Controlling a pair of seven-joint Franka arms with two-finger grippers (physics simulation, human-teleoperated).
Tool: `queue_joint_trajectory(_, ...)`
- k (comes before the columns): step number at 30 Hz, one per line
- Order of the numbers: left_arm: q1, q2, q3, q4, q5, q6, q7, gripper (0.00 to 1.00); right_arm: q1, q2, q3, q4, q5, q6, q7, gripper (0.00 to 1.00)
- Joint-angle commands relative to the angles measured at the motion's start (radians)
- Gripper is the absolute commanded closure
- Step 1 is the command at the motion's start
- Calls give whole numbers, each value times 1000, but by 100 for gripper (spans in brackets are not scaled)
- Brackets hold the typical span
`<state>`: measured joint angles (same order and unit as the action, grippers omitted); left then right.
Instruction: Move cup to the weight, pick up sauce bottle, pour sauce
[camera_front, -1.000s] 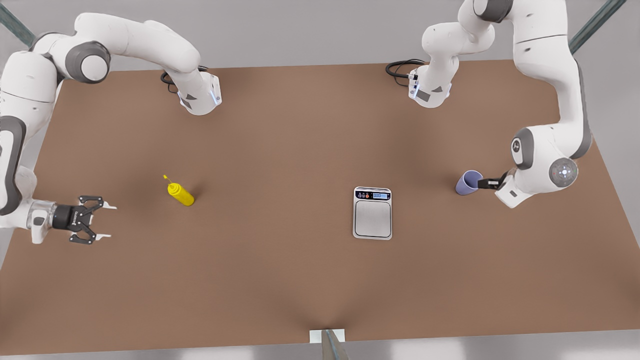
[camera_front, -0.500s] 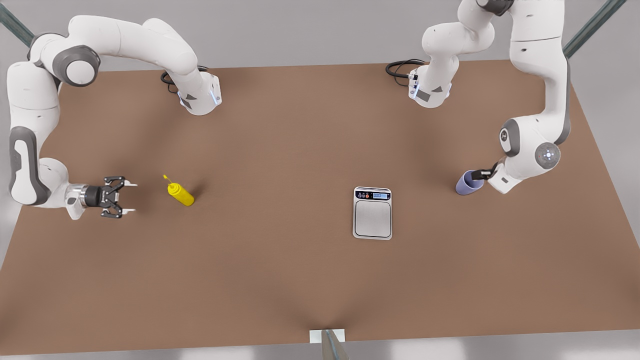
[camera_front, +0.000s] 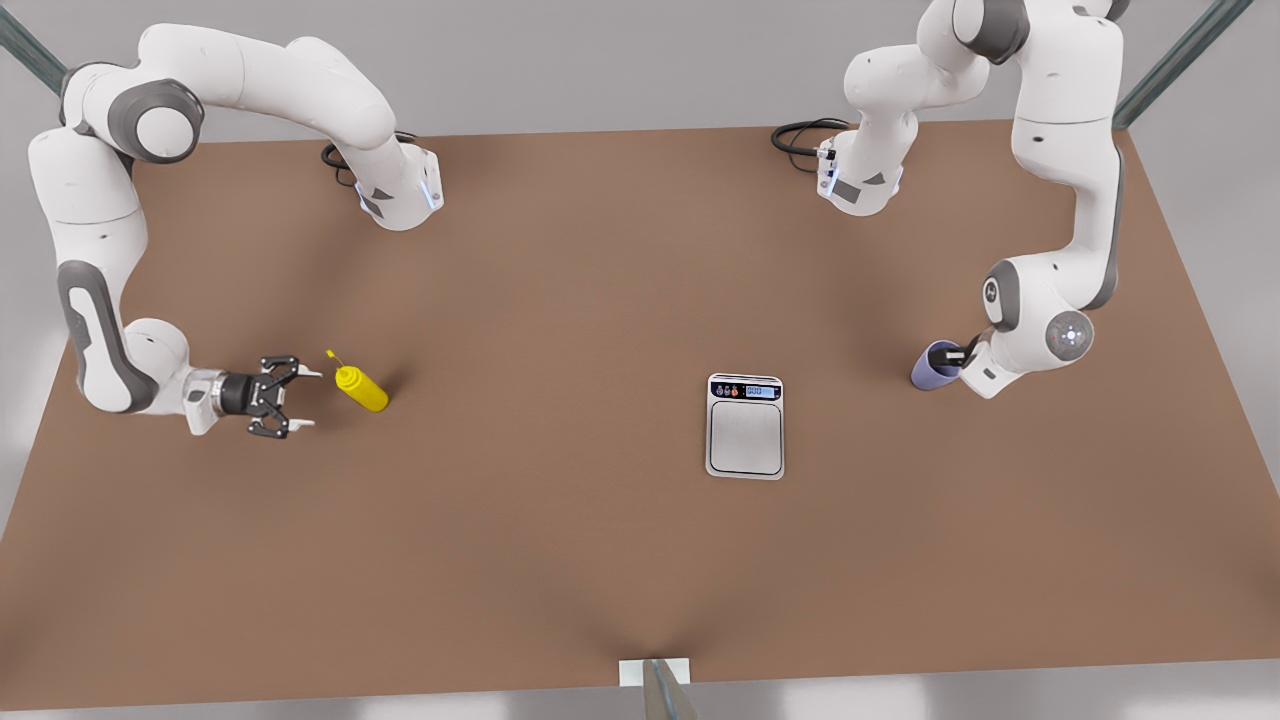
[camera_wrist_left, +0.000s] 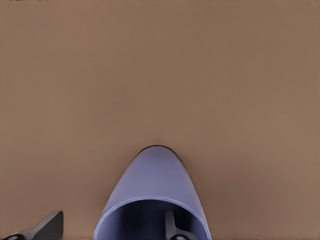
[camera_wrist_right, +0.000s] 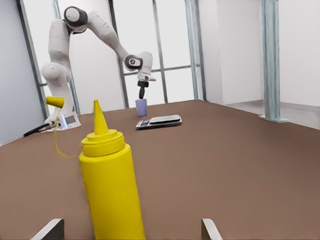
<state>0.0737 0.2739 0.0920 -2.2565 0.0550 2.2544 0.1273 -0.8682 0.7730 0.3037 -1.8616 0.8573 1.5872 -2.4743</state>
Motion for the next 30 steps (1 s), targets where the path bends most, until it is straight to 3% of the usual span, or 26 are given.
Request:
queue_joint_trajectory(1, 0, 2, 0, 0, 0, 1, 0, 39, 0, 0, 0, 1, 0, 2, -2, 0)
queue_joint_trajectory(5, 0, 18, 0, 2, 0, 2, 0, 42, -2, 8, 0, 2, 2, 11, -28, 0)
queue_joint_trajectory(10, 2, 19, 0, 2, 2, 2, 2, 79, -3, 0, 0, -45, 0, 11, -31, 0)
queue_joint_trajectory(16, 0, 22, -2, 25, 2, 1, 0, 79, -51, -32, 0, -99, -11, 10, -75, 0)
queue_joint_trajectory(23, -8, 7, -5, 57, 2, -7, -21, 79, 5, -31, 2, -105, 0, 86, -101, 0)
queue_joint_trajectory(28, -11, -19, -83, 199, -133, -127, -97, 79, 5, -31, 3, -145, 0, 89, -103, 0)
queue_joint_trajectory(30, -107, 24, -126, 304, -159, -127, -235, 79, 5, -31, 3, -149, 0, 93, -103, 0)
